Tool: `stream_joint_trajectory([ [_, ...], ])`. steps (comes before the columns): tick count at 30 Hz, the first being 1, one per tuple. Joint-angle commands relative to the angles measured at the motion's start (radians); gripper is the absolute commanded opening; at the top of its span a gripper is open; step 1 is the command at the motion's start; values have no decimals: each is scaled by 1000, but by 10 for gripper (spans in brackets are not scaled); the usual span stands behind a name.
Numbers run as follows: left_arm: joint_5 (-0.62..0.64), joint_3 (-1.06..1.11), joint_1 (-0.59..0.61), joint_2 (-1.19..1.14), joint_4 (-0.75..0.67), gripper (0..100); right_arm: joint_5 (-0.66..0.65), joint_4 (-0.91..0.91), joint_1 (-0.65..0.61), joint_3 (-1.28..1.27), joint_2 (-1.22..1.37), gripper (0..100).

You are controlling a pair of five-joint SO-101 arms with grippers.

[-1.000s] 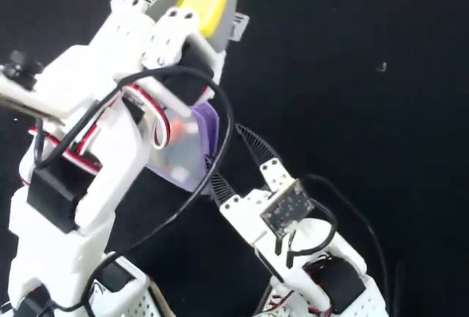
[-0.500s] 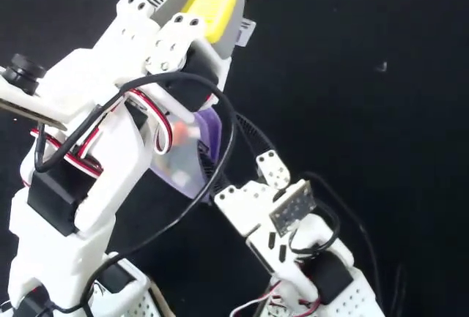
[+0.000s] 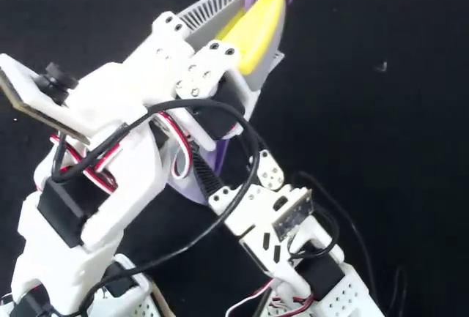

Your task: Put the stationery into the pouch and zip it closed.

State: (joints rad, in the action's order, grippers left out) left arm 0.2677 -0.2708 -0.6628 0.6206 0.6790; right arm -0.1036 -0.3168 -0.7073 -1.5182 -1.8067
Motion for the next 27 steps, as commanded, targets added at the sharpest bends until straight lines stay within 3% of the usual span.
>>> stream_joint_trajectory([
  [1, -8, -64, -16, 5, 2, 29, 8, -11, -15, 77, 50, 197],
  [8, -6, -64, -16, 11, 9, 29, 46, 6, 100, 249, 386, 9],
  [14, -9, 1, 16, 117, 8, 29, -20, -144, 130, 363, 478, 11],
  [27, -8, 140, 595, 224, 2, 30, -169, -460, 124, 386, 289, 11],
])
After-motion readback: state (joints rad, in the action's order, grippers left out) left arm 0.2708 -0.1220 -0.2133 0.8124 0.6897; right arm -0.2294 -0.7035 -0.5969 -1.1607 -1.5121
